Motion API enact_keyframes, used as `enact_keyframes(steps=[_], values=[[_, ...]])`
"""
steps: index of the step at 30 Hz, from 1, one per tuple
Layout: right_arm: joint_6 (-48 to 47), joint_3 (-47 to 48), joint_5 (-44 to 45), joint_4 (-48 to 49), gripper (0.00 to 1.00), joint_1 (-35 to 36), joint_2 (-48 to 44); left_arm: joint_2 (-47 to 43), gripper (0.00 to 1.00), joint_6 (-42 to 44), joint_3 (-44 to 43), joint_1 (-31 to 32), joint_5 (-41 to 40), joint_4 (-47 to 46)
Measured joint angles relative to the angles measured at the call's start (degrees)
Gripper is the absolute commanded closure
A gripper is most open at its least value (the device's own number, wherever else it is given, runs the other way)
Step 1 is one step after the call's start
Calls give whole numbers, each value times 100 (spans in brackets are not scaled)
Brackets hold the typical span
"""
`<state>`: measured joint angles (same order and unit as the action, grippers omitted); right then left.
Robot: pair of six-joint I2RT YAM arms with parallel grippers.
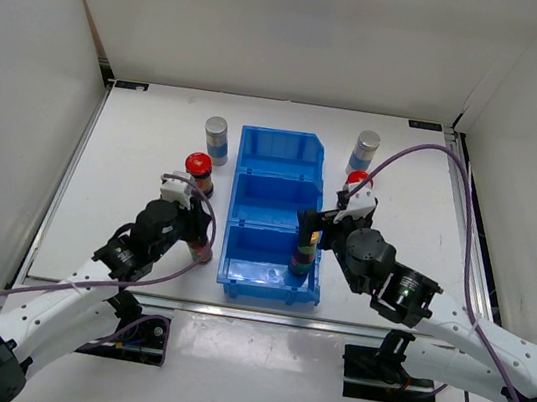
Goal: Organize the condiment bottles
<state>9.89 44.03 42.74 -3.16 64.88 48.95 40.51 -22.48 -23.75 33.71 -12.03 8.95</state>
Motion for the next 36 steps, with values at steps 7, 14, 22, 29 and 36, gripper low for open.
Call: enact_keyframes(steps=[7,14,22,29,36], values=[[22,-46,66,-74,0,0,-55,339,89,262,-269,26,-59,59],[61,-149,140,-138,0,0,-295,476,89,890,-1056,140,-179,688],[476,-168,680,-586,0,-35,-332,505,89,1333,-2308,162,44,643],[883,66,1423,-1196,0,-105,-245,535,89,1344,-2422,203,844,483],[1421,369,2208,-1884,0,-199,-136,1054,89,1440,-2275,809,1550,-9]])
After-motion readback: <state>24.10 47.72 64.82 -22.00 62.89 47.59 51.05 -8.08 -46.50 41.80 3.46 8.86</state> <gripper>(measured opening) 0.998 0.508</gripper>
